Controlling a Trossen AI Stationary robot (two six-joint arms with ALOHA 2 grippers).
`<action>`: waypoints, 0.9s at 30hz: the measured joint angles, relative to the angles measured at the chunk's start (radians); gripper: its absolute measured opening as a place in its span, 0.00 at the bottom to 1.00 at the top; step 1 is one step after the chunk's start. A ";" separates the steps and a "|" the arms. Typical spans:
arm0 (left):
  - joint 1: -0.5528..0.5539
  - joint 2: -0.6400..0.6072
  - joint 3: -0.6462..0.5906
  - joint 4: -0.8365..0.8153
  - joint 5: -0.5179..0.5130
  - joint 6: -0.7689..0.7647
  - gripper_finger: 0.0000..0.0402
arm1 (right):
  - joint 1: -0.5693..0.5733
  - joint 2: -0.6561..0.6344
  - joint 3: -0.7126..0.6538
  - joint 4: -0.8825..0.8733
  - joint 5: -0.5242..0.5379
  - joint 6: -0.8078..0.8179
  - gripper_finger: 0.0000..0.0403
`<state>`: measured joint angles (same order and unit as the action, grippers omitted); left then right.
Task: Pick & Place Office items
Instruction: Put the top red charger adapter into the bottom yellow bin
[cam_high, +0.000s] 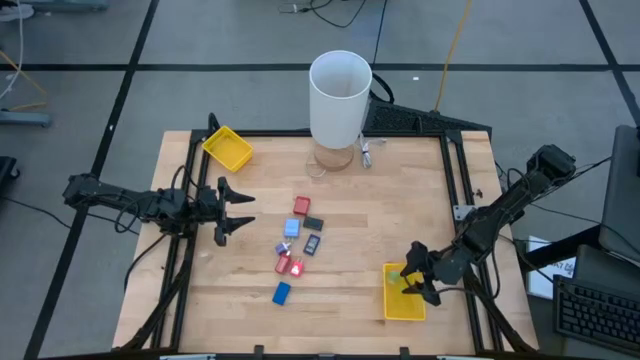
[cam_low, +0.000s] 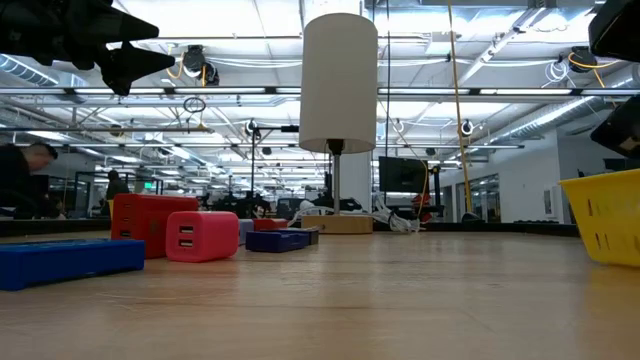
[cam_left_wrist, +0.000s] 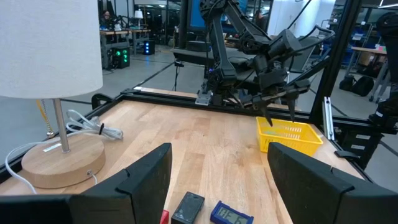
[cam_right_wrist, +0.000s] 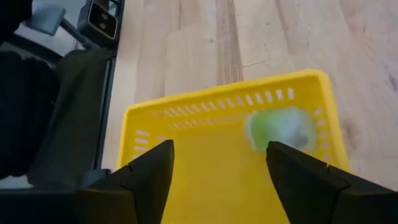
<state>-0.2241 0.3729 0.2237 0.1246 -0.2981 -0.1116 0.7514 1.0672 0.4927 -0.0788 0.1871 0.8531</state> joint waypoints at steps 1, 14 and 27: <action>0.000 0.000 0.000 0.000 0.000 0.000 0.67 | -0.003 0.000 0.000 0.000 0.004 -0.021 0.63; 0.000 0.000 0.000 0.013 -0.001 0.000 0.67 | -0.140 -0.050 0.000 0.491 0.050 -0.717 0.61; 0.000 0.068 0.000 0.014 -0.070 -0.170 0.67 | -0.253 -0.049 0.000 0.890 0.081 -1.072 0.58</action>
<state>-0.2237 0.4406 0.2237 0.1387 -0.3684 -0.2815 0.4984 1.0180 0.4923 0.8116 0.2680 -0.2188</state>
